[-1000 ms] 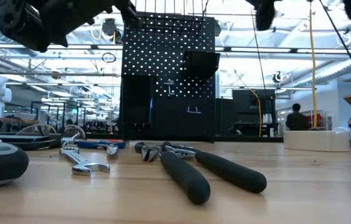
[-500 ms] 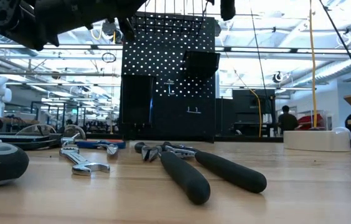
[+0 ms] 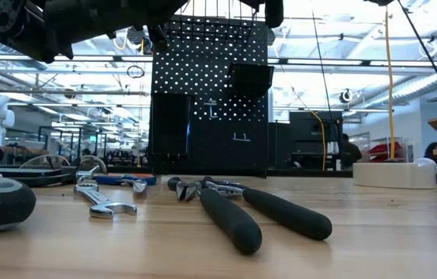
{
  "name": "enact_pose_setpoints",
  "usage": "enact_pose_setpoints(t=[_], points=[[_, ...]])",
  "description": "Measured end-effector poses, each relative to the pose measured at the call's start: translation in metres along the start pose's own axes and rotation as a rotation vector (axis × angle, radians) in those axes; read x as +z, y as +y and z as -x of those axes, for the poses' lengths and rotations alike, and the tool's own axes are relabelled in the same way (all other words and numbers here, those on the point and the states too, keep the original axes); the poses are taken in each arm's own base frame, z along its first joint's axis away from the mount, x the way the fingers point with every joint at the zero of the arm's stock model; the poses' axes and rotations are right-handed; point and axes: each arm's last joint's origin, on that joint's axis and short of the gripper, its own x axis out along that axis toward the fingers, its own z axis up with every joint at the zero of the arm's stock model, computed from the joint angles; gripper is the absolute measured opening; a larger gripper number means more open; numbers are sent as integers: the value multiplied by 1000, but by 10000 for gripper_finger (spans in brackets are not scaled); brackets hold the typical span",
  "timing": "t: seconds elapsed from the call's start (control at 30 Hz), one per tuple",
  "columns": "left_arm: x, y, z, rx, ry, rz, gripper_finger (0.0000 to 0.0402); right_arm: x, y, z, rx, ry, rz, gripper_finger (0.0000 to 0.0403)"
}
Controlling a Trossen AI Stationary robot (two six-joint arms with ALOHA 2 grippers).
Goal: Hang tools onto peg board
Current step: Hang the allen wrench on the peg board
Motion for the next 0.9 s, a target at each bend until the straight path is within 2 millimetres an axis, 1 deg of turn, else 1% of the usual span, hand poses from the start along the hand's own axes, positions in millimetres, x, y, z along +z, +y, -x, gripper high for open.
enact_pose_setpoints(t=[0.1,0.17,0.47,0.7,0.87,0.9], points=[[0,0,0,0,4,0,0,1,0,0,0,-7,15,174],[-1,0,0,1,7,0,0,3,0,0,1,-25,13,168],[-2,0,0,1,16,0,0,4,0,0,23,-40,21,116],[-2,0,0,1,16,0,0,4,0,0,23,-42,36,65],[-2,0,0,0,16,4,0,4,0,0,45,-43,76,13],[-2,0,0,1,16,4,0,4,0,0,50,-43,82,7]])
